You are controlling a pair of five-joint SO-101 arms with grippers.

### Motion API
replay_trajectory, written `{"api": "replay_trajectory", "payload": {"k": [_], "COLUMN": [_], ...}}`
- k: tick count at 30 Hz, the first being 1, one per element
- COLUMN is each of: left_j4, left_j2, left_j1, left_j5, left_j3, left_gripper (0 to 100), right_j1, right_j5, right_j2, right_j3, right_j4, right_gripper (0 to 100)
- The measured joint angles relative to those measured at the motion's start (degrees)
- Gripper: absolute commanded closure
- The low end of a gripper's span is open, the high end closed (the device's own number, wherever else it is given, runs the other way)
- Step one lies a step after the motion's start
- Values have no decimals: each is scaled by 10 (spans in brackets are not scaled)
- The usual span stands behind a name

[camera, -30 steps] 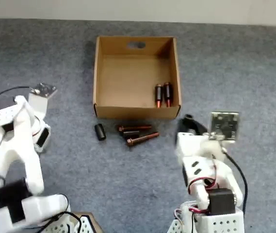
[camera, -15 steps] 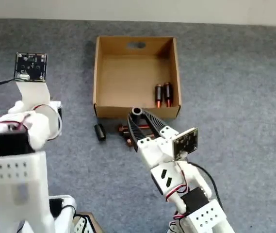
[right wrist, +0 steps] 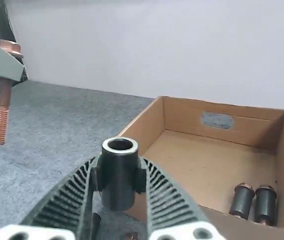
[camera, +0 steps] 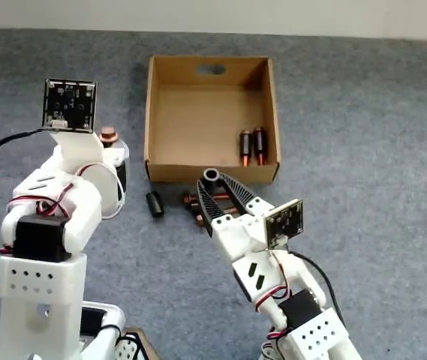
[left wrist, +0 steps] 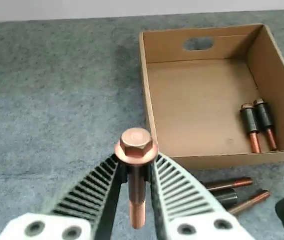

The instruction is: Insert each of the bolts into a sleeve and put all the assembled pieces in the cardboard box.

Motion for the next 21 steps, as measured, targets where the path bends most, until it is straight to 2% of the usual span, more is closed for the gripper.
{"api": "replay_trajectory", "payload": {"k": [10, 17, 21], "left_j4": [-140, -145, -201], "left_j2": [-18, -98, -118], "left_j1": [15, 177, 245], "left_j5": [0, 0, 16], "left_j3": [0, 8, 57], "left_gripper": [992, 992, 992], "right_j1": [0, 0, 0], "right_j5": [0, 0, 0], "right_j2": [0, 0, 0], "right_j3": [0, 0, 0], "right_j4": [0, 0, 0], "right_gripper": [993, 993, 993]}}
